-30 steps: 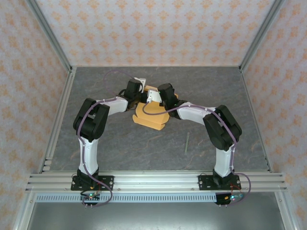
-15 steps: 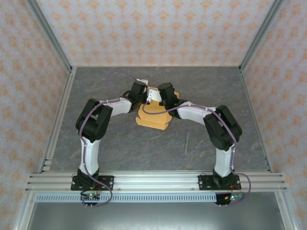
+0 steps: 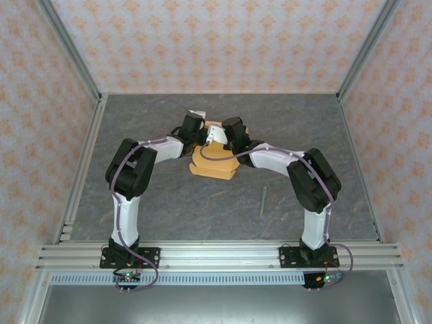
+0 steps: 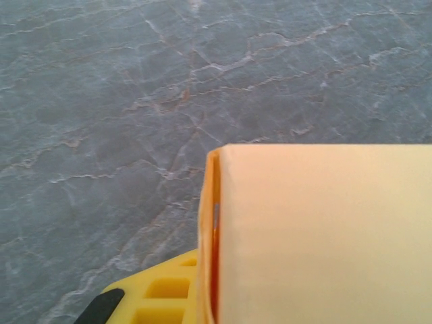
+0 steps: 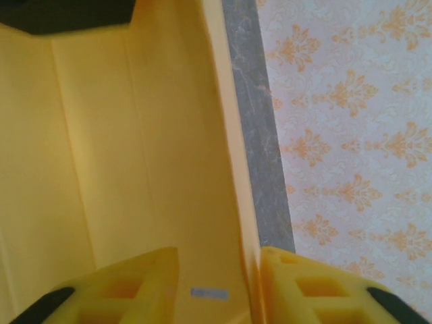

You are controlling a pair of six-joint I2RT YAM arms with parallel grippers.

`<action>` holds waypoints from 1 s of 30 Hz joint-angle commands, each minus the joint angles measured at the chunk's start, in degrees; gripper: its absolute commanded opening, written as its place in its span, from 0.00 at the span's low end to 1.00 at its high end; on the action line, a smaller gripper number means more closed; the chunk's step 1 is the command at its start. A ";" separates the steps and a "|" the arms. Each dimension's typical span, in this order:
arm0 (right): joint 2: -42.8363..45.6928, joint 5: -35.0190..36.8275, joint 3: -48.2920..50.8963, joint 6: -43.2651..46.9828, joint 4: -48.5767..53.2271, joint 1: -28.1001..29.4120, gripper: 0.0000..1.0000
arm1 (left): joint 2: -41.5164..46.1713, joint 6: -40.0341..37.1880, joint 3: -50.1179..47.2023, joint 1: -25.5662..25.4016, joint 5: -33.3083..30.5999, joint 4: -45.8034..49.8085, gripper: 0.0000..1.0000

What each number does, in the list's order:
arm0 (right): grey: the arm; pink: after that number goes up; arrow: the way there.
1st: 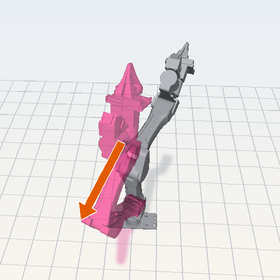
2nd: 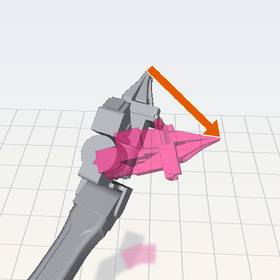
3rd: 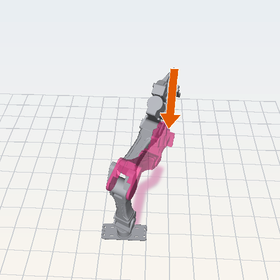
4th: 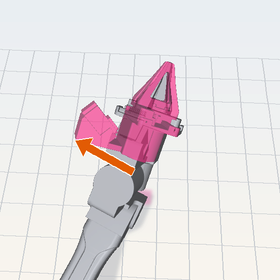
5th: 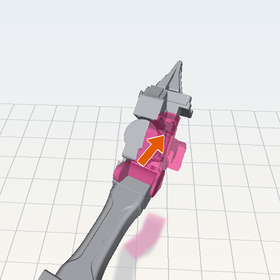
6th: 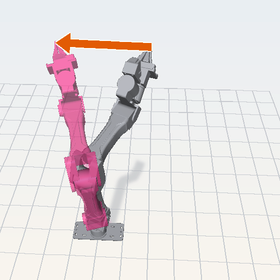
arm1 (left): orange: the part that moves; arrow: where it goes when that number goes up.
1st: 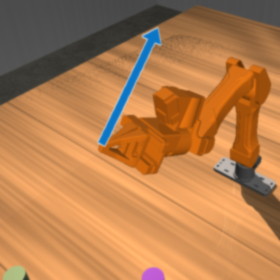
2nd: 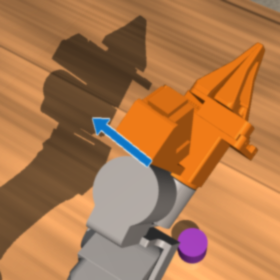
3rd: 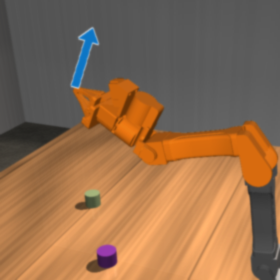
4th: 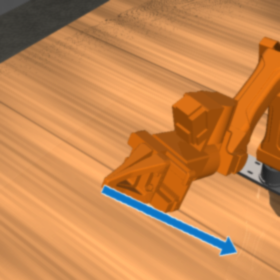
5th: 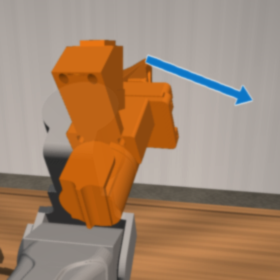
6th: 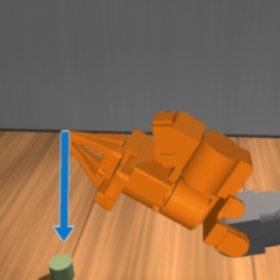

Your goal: Fold the paper box

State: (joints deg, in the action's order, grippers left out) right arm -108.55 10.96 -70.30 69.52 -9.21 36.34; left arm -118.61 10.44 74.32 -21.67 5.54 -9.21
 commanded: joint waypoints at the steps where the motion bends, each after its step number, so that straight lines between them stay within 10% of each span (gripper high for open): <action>1: 4.29 -2.18 -1.23 -7.04 6.01 0.05 0.42 | 3.76 0.90 -0.23 1.78 0.42 1.59 0.00; 16: 17.55 -19.21 -7.07 -56.36 28.01 -0.08 0.73 | 11.15 1.87 -7.86 3.30 -0.17 1.46 0.00; 23: 11.54 -26.40 -17.24 -84.96 36.44 -2.67 0.69 | 14.72 3.25 -13.48 3.16 -2.40 -3.27 0.00; 30: 4.90 -30.60 -23.86 -92.96 38.95 -2.51 0.61 | 16.79 3.57 -16.86 2.18 -5.14 -5.59 0.00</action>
State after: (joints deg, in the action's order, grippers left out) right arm -101.47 -16.45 -90.80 -15.99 26.02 33.61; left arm -104.16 13.19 58.46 -18.76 3.40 -11.44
